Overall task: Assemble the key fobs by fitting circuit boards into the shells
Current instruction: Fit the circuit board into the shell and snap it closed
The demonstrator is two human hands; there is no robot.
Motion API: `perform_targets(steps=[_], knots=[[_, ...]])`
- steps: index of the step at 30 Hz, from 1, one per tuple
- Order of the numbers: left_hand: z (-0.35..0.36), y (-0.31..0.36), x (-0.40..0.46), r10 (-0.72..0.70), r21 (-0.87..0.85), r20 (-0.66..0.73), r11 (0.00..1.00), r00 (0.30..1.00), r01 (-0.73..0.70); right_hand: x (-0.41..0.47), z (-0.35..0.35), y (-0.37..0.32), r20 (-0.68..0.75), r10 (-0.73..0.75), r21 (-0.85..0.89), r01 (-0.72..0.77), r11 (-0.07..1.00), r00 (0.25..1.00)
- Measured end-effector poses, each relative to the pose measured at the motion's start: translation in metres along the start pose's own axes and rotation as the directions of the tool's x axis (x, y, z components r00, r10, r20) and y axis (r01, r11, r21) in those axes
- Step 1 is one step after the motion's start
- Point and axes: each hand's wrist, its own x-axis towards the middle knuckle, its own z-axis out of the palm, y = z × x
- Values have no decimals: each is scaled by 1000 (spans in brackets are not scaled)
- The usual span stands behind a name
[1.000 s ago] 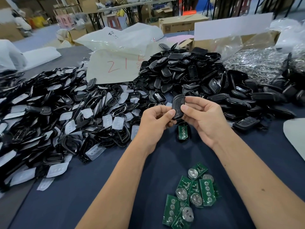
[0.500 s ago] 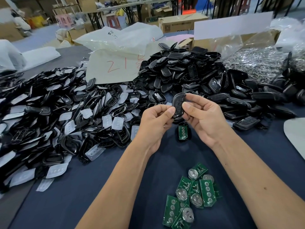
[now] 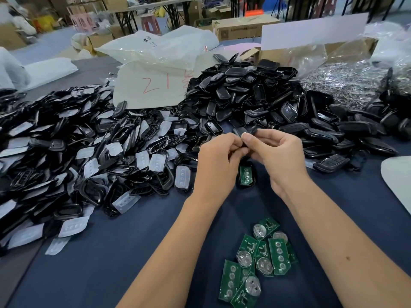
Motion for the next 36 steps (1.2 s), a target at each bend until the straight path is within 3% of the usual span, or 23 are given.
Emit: perform_targets(steps=[3,5,8,12,17,20,22,27,32,36], knots=[[-4,4,-1,-65,27,39,998,997,64,5,-5,-5,15,33,108,-34,994,999],[-7,4,-4,-160,200,159,972,974,127,8,-9,-9,40,52,239,-60,969,998],[-8,8,-7,-214,403,345,913,914,62,9,-16,-14,95,79,374,-109,921,992],[-8,13,-6,-229,415,359,908,905,65,12,-21,-13,139,72,397,-122,910,988],[-8,7,-4,-383,104,211,924,900,368,15,-26,-10,230,79,358,-160,920,970],[-14,-1,0,-512,-323,196,772,836,548,13,-25,-8,326,79,296,-181,938,942],[-18,-5,2,-561,-473,187,668,806,574,12,-23,-8,372,102,255,-207,945,923],[-22,-6,7,-600,-535,268,558,753,635,7,-20,-8,443,149,200,-259,945,884],[-25,-6,5,-579,-502,219,623,785,599,7,-19,-9,462,149,199,-266,943,874],[-26,-6,3,-592,-536,209,597,778,598,6,-19,-9,466,158,193,-274,942,870]])
